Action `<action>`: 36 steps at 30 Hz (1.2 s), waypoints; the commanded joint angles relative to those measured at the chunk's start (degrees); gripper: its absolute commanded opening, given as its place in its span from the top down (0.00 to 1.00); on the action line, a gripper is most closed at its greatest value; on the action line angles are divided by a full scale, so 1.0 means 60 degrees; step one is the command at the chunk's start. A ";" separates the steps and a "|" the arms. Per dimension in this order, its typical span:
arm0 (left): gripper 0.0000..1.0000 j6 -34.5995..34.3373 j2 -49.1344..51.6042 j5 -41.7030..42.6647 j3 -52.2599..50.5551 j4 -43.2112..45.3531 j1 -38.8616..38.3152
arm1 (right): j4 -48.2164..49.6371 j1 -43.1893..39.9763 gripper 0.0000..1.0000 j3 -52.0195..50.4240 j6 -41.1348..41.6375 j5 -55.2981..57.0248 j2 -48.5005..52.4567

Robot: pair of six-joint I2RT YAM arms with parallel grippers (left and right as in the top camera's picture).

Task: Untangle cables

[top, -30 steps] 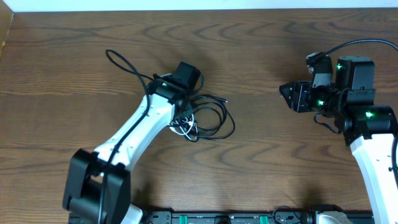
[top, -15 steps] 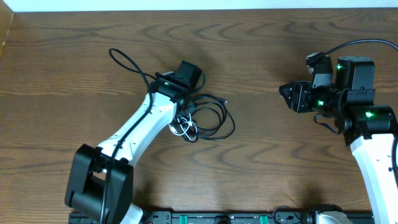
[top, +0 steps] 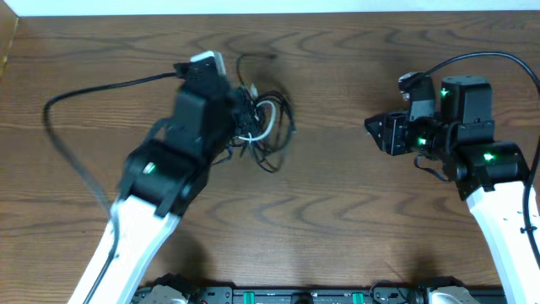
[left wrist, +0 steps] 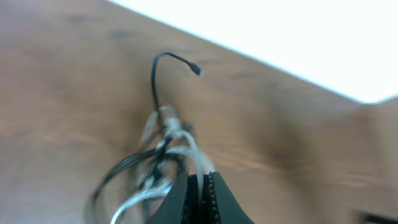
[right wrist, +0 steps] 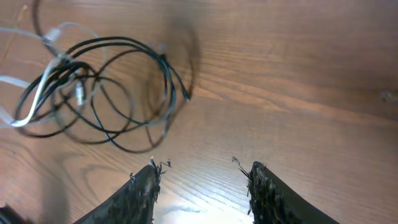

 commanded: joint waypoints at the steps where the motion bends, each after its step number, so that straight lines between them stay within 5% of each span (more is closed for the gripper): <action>1: 0.93 0.0204 -0.0579 0.1672 0.0157 0.0433 0.0022 | 0.0171 0.0288 0.54 0.0204 -0.0138 -0.0025 0.0022; 8: 0.92 0.0204 -0.0911 0.3337 0.0157 0.1337 0.0022 | 0.0699 0.0867 0.55 0.0200 0.0404 -0.0277 0.0022; 22: 0.92 0.0386 -0.0656 0.3279 0.0157 0.1905 0.0033 | 0.1723 0.2554 0.57 0.0204 0.1606 -0.1038 0.1009; 36: 0.92 0.0375 -0.0444 0.2452 0.0153 0.1869 0.0047 | 0.2430 0.2754 0.59 0.0204 0.2554 -0.2302 0.2386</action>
